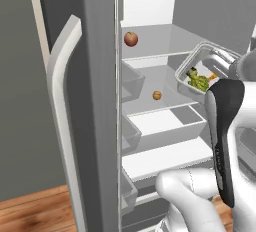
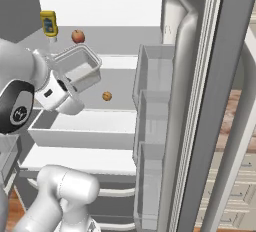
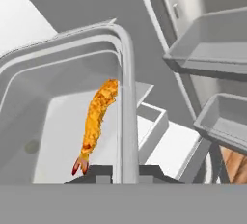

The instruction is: Place the tupperware on the top shelf of the fridge. Make space for the tupperware among the existing items by rearranging them on the shelves if needed. Close the fridge door when finished.

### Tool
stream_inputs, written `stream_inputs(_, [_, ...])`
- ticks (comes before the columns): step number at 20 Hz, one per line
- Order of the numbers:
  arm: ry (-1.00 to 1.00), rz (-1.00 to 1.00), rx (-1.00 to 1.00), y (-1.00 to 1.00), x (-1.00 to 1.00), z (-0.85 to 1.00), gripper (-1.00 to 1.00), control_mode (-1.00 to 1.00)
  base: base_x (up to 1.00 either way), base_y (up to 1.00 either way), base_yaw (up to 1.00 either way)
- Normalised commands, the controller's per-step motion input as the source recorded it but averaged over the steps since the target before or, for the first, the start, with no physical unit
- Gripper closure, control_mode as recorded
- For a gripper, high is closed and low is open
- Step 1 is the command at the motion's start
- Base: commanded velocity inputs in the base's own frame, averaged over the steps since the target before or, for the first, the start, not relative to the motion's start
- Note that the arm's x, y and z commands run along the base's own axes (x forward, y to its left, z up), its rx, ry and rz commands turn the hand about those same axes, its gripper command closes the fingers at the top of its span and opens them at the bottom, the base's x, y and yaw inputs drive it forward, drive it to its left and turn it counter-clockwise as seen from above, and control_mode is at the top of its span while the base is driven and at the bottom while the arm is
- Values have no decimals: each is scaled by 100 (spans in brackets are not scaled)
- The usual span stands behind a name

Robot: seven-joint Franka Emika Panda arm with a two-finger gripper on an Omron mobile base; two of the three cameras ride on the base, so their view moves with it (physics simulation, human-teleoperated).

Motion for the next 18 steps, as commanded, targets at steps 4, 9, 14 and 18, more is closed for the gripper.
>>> stream_inputs(4, [-31,-40,18,-15,10,25,100,-100,0,0,0])
stream_inputs(9, [-10,-15,20,-43,16,45,100,-100,0,0,0])
stream_inputs(14, [6,0,18,-13,23,53,100,-100,0,0,0])
stream_inputs(18, [12,2,13,0,38,14,100,-100,0,0,0])
